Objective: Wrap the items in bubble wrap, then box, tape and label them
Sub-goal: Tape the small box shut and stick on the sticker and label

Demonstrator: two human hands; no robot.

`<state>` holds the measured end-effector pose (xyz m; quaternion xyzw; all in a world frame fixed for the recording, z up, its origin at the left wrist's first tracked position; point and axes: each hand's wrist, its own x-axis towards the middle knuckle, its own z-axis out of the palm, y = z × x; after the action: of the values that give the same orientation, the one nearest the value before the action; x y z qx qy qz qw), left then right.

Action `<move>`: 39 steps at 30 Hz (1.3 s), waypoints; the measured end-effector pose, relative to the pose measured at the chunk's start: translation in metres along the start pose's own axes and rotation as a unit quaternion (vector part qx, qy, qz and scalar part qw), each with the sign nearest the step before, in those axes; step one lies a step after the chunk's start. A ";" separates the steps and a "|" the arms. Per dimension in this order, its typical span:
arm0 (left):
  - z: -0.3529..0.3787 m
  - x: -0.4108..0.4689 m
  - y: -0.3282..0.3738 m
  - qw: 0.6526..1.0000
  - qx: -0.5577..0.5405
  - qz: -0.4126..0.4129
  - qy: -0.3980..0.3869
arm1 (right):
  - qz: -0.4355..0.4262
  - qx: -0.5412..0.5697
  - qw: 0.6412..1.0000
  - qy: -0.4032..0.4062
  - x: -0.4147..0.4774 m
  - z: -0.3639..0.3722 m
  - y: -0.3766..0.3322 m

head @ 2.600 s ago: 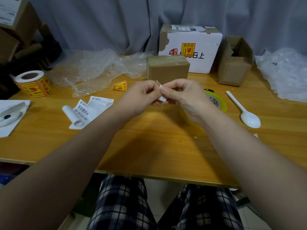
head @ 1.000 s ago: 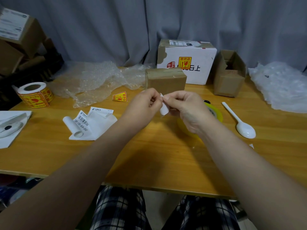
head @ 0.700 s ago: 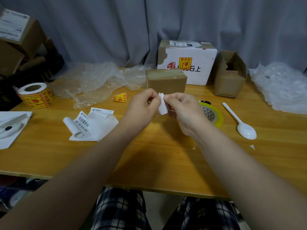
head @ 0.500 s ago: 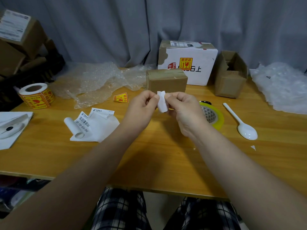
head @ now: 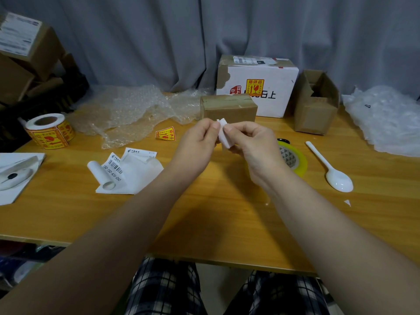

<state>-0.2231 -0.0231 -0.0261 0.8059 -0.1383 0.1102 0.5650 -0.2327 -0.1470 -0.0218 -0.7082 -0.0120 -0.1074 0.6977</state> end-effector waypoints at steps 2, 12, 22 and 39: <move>0.002 0.000 0.002 1.000 -0.001 -0.001 -0.003 | 0.015 0.008 1.000 0.002 0.001 0.001 0.000; -0.001 0.007 0.000 0.999 -0.025 -0.001 -0.030 | 0.093 0.069 0.993 0.004 0.006 0.002 0.000; 0.007 -0.003 -0.005 0.988 -0.143 -0.055 0.018 | 0.138 0.159 0.977 0.043 0.007 0.004 -0.004; 0.002 0.003 0.001 0.991 -0.115 -0.060 -0.024 | 0.118 0.037 0.992 0.006 0.006 -0.006 -0.005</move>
<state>-0.2207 -0.0254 -0.0254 0.7452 -0.1148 0.0397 0.6557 -0.2285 -0.1534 -0.0162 -0.6778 0.0723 -0.0280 0.7311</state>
